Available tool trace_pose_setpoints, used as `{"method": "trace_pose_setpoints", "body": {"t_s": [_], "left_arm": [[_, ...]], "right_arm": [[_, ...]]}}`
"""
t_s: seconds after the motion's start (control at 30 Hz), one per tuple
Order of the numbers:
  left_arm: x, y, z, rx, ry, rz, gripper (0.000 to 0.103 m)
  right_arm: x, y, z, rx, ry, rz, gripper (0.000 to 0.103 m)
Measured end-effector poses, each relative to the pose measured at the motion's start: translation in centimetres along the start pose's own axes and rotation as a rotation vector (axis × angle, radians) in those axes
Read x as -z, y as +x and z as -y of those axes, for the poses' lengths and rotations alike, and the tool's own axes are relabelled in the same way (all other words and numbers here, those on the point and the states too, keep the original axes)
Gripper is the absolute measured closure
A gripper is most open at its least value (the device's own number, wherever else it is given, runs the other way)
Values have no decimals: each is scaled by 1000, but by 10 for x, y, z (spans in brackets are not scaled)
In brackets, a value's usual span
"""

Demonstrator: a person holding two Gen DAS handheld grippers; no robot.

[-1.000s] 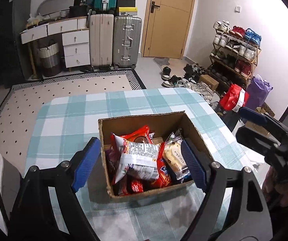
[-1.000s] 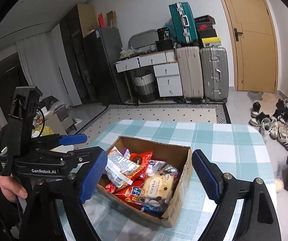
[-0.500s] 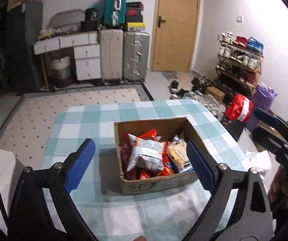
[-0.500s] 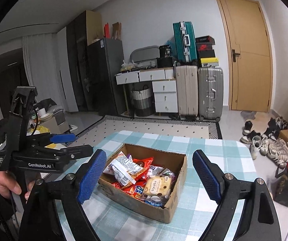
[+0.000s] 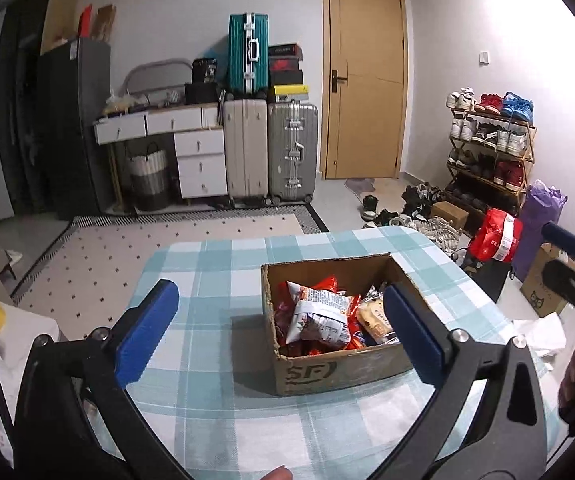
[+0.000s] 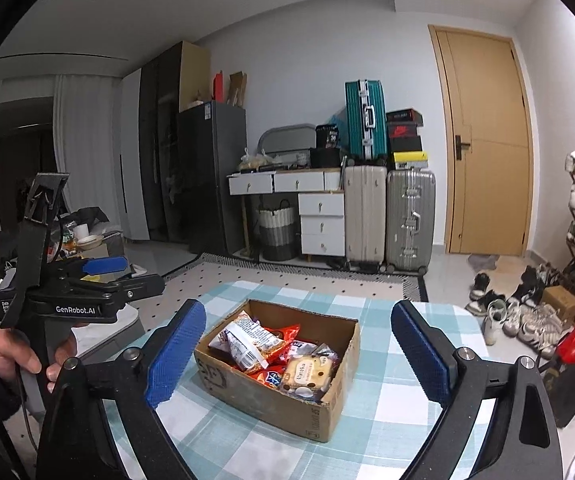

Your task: Organize snacks

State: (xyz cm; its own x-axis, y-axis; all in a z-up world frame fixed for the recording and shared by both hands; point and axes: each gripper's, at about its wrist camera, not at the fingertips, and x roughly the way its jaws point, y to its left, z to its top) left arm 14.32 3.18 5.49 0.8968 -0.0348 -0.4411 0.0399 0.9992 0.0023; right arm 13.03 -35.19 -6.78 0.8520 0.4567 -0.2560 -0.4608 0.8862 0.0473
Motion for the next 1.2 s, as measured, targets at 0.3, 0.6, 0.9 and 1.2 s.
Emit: {"method": "trace_pose_setpoints", "body": {"t_s": [0.3, 0.6, 0.9, 1.2], "left_arm": [[37, 0, -14, -44, -46, 32, 1], [86, 5, -31, -78, -83, 90, 1], [120, 12, -33, -117, -85, 117, 1], [141, 24, -34, -138, -68, 117, 1]], "right_arm": [[25, -20, -2, 39, 13, 46, 6], [60, -25, 6, 71, 40, 74, 5], [94, -19, 17, 134, 54, 58, 5], [121, -9, 25, 152, 41, 49, 5]]}}
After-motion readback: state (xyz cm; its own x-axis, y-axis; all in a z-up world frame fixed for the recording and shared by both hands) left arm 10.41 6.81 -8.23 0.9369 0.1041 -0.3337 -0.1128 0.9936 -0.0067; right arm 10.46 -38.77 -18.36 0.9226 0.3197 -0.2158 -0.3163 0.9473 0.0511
